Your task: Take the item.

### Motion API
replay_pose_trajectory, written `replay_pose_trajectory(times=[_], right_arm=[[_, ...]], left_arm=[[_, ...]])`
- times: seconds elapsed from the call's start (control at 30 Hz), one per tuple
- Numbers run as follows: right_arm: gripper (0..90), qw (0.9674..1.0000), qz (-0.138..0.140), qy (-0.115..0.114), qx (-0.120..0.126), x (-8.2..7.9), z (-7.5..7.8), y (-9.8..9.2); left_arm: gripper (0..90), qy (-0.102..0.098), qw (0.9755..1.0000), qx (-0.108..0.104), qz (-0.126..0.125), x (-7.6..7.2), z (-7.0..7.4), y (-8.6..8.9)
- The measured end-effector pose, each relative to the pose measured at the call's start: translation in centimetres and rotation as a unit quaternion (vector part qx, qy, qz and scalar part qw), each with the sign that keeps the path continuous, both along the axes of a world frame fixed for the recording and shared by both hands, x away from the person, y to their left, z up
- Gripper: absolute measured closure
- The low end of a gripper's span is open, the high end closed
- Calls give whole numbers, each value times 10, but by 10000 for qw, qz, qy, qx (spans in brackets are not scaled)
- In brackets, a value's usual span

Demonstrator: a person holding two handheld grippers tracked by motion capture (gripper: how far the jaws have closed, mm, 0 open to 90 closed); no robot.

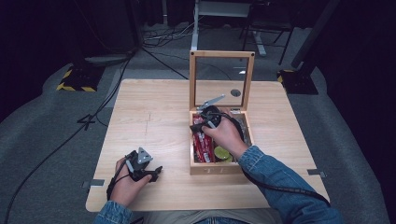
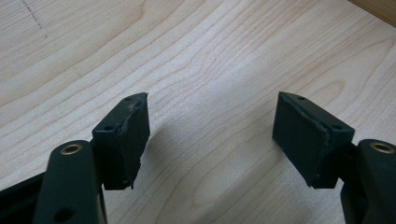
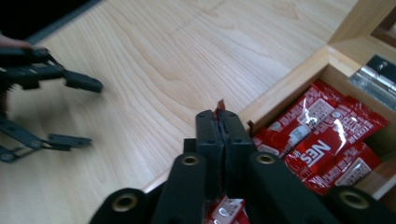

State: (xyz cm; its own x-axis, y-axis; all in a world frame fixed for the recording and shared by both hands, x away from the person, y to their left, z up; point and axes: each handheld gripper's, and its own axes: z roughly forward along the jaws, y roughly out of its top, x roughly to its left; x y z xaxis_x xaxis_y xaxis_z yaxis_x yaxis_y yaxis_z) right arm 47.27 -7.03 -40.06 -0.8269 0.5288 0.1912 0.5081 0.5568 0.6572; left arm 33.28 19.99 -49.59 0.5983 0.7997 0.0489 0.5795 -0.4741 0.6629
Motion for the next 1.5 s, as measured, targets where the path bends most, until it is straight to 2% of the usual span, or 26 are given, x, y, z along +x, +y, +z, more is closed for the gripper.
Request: replay_pose_trajectory(times=[0.07,0.13,0.33,0.53,0.6,0.73,0.83,0.93,0.97,1.27,1.5], right_arm=[[896,10000,-16,9,94,-1,3,-1],[897,9996,-7,-120,251,-4,11,-2],[899,9988,61,-201,437,-13,24,-1],[899,9958,18,-434,811,-20,44,-11],[899,9953,14,-466,844,-21,47,-14],[899,9930,-73,-610,1013,-23,61,-27],[898,9920,-118,-667,1067,-25,66,-34],[899,9901,-225,-759,1158,-26,75,-49],[899,9901,-225,-759,1158,-26,75,-49],[899,9845,-474,-1090,1290,-36,94,-91],[899,9822,-673,-1200,1280,-40,100,-118]], left_arm=[[279,-2,10000,1,-1,0,0,0],[279,1,10000,-1,-5,0,0,0],[274,-5,10000,-31,28,2,-1,1],[274,-9,10000,-81,-14,7,-1,-2],[274,2,9999,-101,-31,8,-2,-2],[271,40,9998,-212,-37,13,-3,-2],[269,85,9995,-318,-12,15,-4,-2],[256,37,9991,-402,-90,19,-6,1],[256,37,9991,-402,-90,19,-6,1],[255,-10,9990,-426,-109,26,-7,11],[255,-12,9990,-426,-96,28,-7,12]])
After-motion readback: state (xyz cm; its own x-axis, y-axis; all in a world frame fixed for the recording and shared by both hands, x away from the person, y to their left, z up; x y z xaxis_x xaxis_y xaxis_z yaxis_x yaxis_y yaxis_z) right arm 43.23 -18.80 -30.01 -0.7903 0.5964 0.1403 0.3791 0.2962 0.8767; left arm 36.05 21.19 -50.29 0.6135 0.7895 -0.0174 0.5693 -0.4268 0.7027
